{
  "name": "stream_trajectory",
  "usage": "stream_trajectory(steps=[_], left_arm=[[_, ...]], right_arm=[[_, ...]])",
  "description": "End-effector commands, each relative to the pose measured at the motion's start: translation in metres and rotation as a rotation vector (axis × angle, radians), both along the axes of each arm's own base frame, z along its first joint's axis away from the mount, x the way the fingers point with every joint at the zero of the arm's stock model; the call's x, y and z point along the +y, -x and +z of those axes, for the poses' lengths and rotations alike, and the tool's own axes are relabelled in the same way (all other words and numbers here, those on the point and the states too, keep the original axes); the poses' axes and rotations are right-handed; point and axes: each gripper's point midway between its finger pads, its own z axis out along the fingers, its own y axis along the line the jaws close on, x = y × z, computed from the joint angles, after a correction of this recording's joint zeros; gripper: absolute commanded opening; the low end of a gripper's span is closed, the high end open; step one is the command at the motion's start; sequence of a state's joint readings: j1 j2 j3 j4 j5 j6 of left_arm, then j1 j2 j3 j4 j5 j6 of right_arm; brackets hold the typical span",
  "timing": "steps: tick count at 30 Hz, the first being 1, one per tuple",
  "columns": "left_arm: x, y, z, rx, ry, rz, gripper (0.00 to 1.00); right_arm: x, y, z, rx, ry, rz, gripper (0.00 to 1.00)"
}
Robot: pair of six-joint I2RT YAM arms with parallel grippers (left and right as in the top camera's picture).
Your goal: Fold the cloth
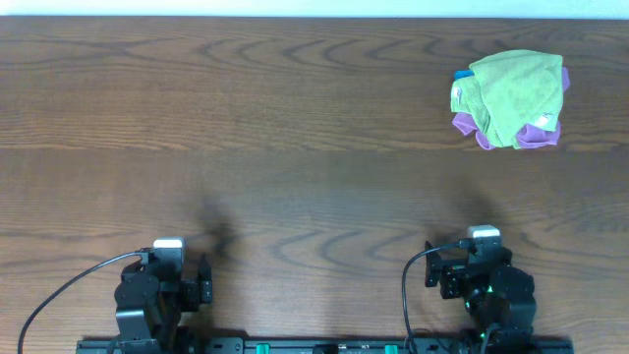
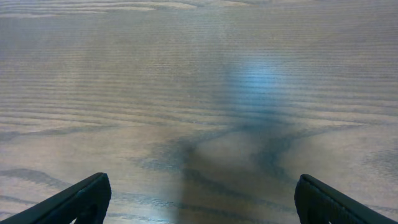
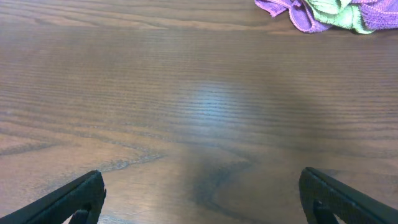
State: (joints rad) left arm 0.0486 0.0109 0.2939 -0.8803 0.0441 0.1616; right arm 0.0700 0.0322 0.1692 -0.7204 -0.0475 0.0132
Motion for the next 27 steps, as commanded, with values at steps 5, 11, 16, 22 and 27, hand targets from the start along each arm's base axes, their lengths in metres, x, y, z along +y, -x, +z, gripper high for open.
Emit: stream_trajectory(steps=[5, 11, 16, 22, 27], left_arm=[[0.004, 0.007, -0.018, 0.061, -0.032, 0.004, 0.95], [0.004, 0.007, -0.018, 0.061, -0.032, 0.004, 0.95], [0.004, 0.007, -0.018, 0.061, -0.032, 0.004, 0.95], [0.004, 0.007, -0.018, 0.06, -0.032, 0.004, 0.95], [0.004, 0.007, -0.018, 0.06, -0.032, 0.004, 0.95]], right_arm=[[-0.001, 0.001, -0.004, 0.004, 0.021, 0.006, 0.99], [-0.001, 0.0, -0.003, 0.0, 0.022, 0.003, 0.99], [-0.009, -0.005, 0.012, -0.012, -0.049, -0.083, 0.99], [-0.028, -0.016, 0.053, 0.086, -0.073, -0.199, 0.99], [-0.046, -0.039, 0.101, 0.199, -0.075, -0.277, 0.99]])
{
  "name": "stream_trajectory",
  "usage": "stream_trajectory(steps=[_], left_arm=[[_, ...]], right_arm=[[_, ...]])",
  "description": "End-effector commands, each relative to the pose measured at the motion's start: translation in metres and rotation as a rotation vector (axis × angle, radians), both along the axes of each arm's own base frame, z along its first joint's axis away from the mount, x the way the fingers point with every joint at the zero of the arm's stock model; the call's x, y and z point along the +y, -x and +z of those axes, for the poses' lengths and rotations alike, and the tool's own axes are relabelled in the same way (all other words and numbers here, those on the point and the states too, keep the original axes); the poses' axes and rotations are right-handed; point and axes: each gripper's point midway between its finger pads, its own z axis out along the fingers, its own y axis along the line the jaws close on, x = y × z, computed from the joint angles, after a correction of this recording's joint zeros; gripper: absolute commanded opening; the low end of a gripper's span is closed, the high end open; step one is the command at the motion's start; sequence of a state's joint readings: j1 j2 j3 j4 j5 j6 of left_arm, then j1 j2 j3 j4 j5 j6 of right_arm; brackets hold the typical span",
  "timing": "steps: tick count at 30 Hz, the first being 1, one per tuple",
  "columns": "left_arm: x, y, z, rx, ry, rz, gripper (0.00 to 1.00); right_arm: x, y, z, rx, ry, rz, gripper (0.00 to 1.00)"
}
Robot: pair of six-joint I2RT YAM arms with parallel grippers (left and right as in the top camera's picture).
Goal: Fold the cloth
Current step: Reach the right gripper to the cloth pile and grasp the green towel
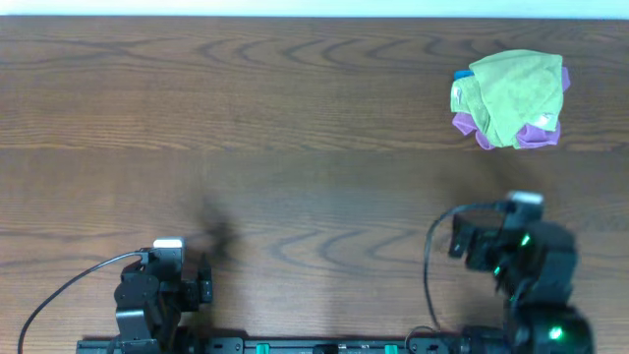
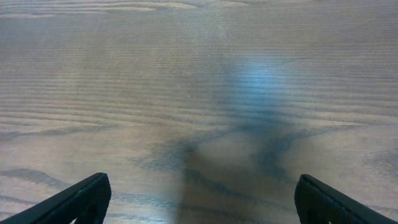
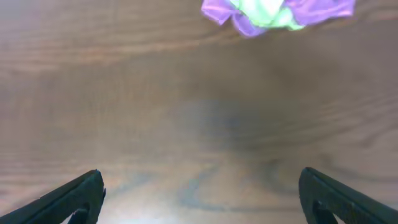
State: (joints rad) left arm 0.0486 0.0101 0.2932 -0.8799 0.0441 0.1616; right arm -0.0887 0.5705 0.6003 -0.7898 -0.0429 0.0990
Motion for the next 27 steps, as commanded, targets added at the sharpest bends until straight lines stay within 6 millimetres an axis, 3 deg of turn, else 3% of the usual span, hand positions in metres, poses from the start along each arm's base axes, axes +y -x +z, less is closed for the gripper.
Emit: stream_trajectory(steps=[1, 7, 14, 21, 27], left_arm=[[0.004, 0.007, -0.018, 0.061, -0.032, 0.004, 0.95], [0.004, 0.007, -0.018, 0.061, -0.032, 0.004, 0.95], [0.004, 0.007, -0.018, 0.061, -0.032, 0.004, 0.95], [0.004, 0.007, -0.018, 0.061, -0.032, 0.004, 0.95], [0.004, 0.007, -0.018, 0.061, -0.032, 0.004, 0.95]], right_arm=[[-0.016, -0.021, 0.034, 0.042, -0.008, -0.072, 0.99], [-0.037, -0.07, 0.078, 0.175, -0.035, -0.134, 0.99], [-0.069, -0.139, 0.1, 0.223, -0.047, -0.184, 0.99], [-0.1, -0.203, 0.089, 0.215, -0.065, -0.193, 0.99], [-0.116, -0.248, 0.059, 0.188, -0.055, -0.175, 0.99]])
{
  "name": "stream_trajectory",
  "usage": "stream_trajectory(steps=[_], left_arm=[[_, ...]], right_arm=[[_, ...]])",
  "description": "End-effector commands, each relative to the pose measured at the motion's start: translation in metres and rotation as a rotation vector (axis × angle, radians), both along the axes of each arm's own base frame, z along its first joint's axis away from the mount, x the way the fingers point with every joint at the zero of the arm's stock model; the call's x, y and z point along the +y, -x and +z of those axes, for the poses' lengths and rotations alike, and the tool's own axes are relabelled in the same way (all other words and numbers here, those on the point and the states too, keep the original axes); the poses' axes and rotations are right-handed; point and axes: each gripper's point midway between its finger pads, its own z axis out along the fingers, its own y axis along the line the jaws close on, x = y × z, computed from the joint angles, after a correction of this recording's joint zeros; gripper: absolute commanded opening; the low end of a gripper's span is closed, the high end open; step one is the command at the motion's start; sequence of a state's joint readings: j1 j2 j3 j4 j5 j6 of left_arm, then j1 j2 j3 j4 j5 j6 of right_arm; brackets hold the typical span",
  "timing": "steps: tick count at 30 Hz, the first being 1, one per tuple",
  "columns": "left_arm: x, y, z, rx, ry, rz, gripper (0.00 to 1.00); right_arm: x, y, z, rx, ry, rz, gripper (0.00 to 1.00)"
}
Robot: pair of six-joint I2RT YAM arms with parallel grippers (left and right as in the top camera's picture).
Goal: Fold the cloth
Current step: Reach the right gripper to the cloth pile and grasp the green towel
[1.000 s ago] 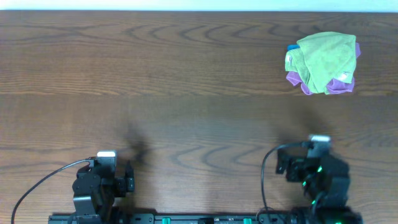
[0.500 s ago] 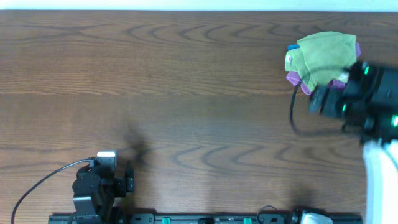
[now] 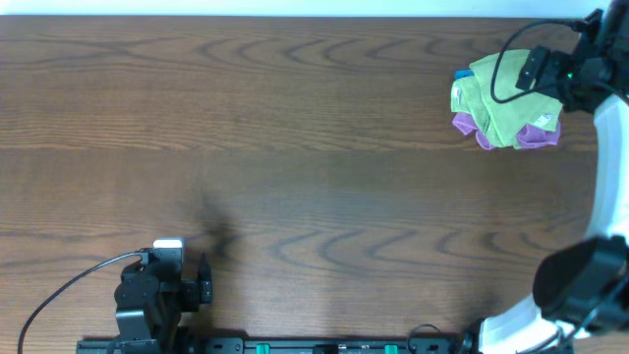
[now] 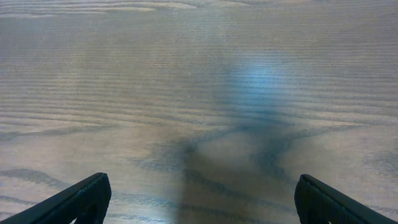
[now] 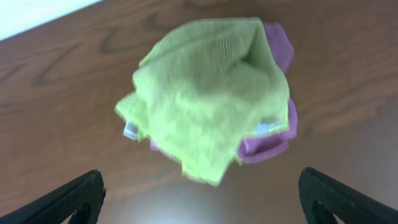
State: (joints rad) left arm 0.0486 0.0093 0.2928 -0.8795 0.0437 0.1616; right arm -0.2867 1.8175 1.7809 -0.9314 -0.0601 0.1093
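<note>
A crumpled green cloth (image 3: pixel 511 93) lies bunched over a purple cloth (image 3: pixel 536 135) at the far right of the wooden table; the right wrist view looks down on the green cloth (image 5: pixel 208 93) with the purple cloth (image 5: pixel 273 134) showing beneath it. My right gripper (image 3: pixel 565 71) hangs over the pile's right side, jaws wide open and holding nothing, its fingertips (image 5: pixel 68 199) at the frame's lower corners. My left gripper (image 3: pixel 201 285) rests open at the near left edge over bare wood, its fingertips (image 4: pixel 81 199) far apart.
The wooden table (image 3: pixel 295 147) stretches wide to the left of the cloth pile. The table's far edge (image 3: pixel 295 17) runs just behind the pile. A black cable (image 3: pixel 59 295) loops by the left arm's base.
My right arm has moved from the near right of the table out to the far right, and now hangs over the cloth pile. The left arm has not moved.
Both grippers first rested open at the near edge, the cloth pile far off at the back right. The right gripper then stood a little forward and to the right. Now it is over the pile, still open.
</note>
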Motion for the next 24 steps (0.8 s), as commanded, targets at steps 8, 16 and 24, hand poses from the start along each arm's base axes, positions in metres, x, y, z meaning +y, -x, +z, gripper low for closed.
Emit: stream_trajectory(steps=[8, 16, 24], left_arm=[[0.004, 0.007, -0.018, 0.062, -0.032, 0.004, 0.95], [0.004, 0.007, -0.018, 0.062, -0.032, 0.004, 0.95], [0.004, 0.007, -0.018, 0.062, -0.031, 0.004, 0.95]], right_arm=[[-0.018, -0.045, -0.044, -0.017, 0.029, 0.025, 0.99], [-0.026, -0.067, -0.082, -0.009, 0.024, 0.018, 0.99], [-0.028, -0.073, -0.102, 0.006, 0.019, 0.019, 0.45]])
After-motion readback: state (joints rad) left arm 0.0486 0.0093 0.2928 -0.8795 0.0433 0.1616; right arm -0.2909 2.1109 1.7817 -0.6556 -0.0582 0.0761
